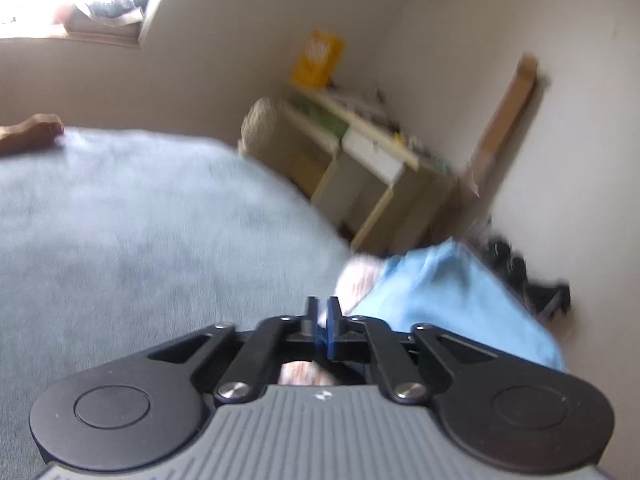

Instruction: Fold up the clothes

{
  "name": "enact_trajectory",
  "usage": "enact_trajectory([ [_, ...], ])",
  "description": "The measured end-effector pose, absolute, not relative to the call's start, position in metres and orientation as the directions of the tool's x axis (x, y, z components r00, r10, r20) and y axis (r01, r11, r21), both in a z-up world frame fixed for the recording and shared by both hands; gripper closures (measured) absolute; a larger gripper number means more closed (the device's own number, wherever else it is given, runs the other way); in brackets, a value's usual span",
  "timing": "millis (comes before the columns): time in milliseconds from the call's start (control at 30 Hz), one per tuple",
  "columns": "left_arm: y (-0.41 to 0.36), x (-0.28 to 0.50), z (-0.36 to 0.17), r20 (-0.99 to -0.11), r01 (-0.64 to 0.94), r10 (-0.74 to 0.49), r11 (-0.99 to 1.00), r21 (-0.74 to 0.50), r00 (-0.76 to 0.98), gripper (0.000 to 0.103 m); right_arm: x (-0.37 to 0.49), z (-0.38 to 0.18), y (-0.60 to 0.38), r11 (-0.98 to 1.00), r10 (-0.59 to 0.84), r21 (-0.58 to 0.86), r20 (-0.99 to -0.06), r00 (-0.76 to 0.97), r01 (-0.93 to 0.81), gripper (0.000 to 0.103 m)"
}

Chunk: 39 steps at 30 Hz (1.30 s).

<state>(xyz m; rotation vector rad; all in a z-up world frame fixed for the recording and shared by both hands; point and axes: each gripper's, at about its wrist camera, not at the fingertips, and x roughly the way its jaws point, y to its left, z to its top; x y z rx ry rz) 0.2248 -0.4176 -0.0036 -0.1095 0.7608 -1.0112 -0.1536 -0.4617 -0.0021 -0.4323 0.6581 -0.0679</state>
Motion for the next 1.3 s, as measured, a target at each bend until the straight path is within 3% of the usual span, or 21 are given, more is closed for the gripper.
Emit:
enact_trajectory([
  [33,-0.414,0.224,-0.003,-0.523,0.729,-0.791,0.556,-0.398,0.318,0.074,-0.155,-0.006,-0.463,0.914,-0.2,-0.401,-0.588,0.784,-0.068,0.092],
  [100,-0.402,0.219,0.006,-0.467,0.749,-0.803,0.556,-0.36,0.371,0.064,-0.163,0.0,-0.474,0.94,-0.186,-0.34,-0.565,0.804,-0.022,0.086],
  [267,-0.403,0.202,0.041,-0.315,0.819,-0.866,0.482,-0.312,0.389,0.063,-0.181,0.03,-0.523,0.979,-0.201,-0.116,-0.418,0.886,0.167,0.084],
  [433,-0.484,0.191,0.059,-0.353,0.845,-0.916,0.336,-0.416,0.191,0.063,-0.161,0.028,-0.603,0.918,-0.286,0.18,-0.317,0.904,0.353,0.086],
  [567,-0.541,0.202,0.032,-0.436,0.792,-0.898,0.309,-0.526,0.06,0.061,-0.161,-0.015,-0.645,0.802,-0.329,0.405,-0.316,0.89,0.44,0.09],
  [633,-0.556,0.212,0.011,-0.493,0.76,-0.866,0.373,-0.532,0.08,0.071,-0.163,-0.04,-0.657,0.745,-0.356,0.461,-0.338,0.871,0.483,0.091],
  [700,-0.553,0.223,0.001,-0.492,0.716,-0.867,0.395,-0.576,0.082,0.076,-0.171,-0.061,-0.665,0.68,-0.376,0.519,-0.36,0.854,0.518,0.094],
  [767,-0.548,0.231,0.0,-0.48,0.687,-0.873,0.398,-0.608,0.081,0.072,-0.184,-0.076,-0.669,0.597,-0.413,0.566,-0.391,0.823,0.568,0.091],
  [833,-0.54,0.237,0.005,-0.46,0.675,-0.884,0.388,-0.628,0.08,0.059,-0.197,-0.092,-0.673,0.507,-0.445,0.607,-0.424,0.789,0.612,0.091],
  [933,-0.524,0.233,0.023,-0.447,0.696,-0.89,0.38,-0.61,0.094,0.048,-0.188,-0.08,-0.644,0.573,-0.438,0.563,-0.403,0.803,0.595,0.091],
  [1067,-0.484,0.221,0.052,-0.427,0.744,-0.898,0.355,-0.567,0.103,0.043,-0.165,-0.053,-0.594,0.715,-0.402,0.455,-0.354,0.844,0.531,0.089],
  [1233,-0.411,0.192,0.078,-0.45,0.838,-0.88,0.358,-0.412,0.155,0.028,-0.137,-0.02,-0.53,0.854,-0.341,0.295,-0.303,0.89,0.428,0.089],
  [1300,-0.375,0.181,0.082,-0.475,0.867,-0.865,0.354,-0.35,0.162,0.021,-0.129,-0.023,-0.507,0.859,-0.351,0.251,-0.347,0.87,0.447,0.089],
])
